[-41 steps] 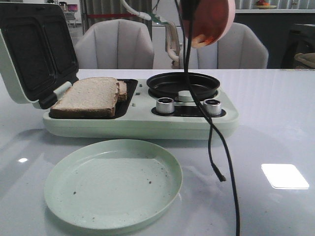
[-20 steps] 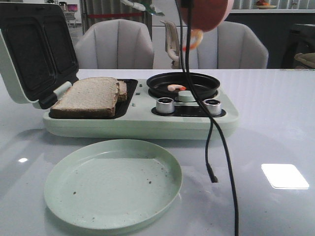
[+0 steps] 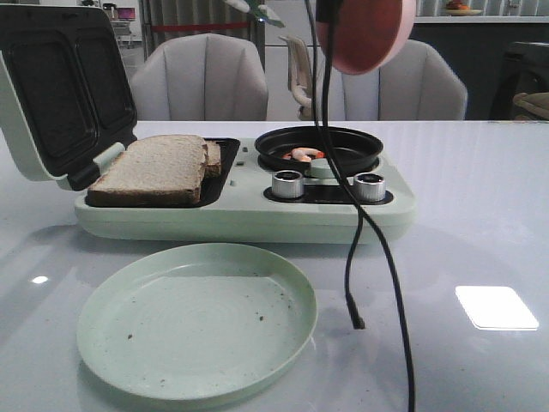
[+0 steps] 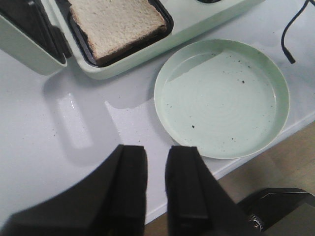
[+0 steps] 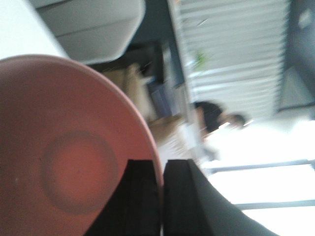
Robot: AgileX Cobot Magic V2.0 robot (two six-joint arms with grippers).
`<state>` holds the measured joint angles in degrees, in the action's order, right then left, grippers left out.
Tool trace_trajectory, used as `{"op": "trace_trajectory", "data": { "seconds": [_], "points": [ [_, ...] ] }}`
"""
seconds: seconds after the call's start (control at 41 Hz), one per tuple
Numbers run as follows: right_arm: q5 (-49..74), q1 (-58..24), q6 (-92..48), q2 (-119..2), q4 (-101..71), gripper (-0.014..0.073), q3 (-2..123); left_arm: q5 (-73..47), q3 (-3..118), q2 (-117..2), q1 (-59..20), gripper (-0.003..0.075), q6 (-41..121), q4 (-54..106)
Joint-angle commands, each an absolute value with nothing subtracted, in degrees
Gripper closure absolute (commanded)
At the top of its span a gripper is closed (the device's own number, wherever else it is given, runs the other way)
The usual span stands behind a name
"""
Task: Make breakfast with bread and shrimp
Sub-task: 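Tilt the pink bowl over the black pan to pour the shrimp, then carry the empty pink bowl back and set it on the table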
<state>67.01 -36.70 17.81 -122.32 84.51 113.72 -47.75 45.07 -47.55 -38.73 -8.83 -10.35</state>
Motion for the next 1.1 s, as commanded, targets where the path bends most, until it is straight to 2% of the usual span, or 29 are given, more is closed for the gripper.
{"op": "trace_trajectory", "data": {
  "seconds": [0.0, 0.146, 0.342, 0.61, 0.903, 1.074],
  "points": [
    [71.32, -35.28, 18.54, -115.09, 76.60, 0.0550, 115.75, -44.52, 46.76, -47.25, -39.19, 0.0519, -8.98, -11.02],
    [72.97, -31.21, 18.54, -108.54, 56.91, 0.0550, 111.77, -44.52, 46.76, -47.25, -39.19, 0.0519, -8.98, -11.02],
    [71.03, -22.86, 18.54, -98.36, 42.02, 0.0550, 98.36, -44.52, 46.76, -47.25, -39.19, 0.0519, -8.98, -11.02],
    [57.41, -6.19, 11.31, -86.44, 16.41, 0.0550, 77.92, -44.52, 46.76, -47.25, -39.19, 0.0519, -8.98, -10.77],
    [44.58, 9.20, -9.96, -84.81, -13.73, 0.0550, 60.72, -44.52, 46.76, -47.25, -39.19, 0.0519, -8.98, -9.87],
    [37.31, 11.26, -15.86, -87.05, -19.82, 0.0550, 55.04, -44.52, 46.76, -47.25, -39.19, 0.0519, -8.98, -9.87]
  ]
}}
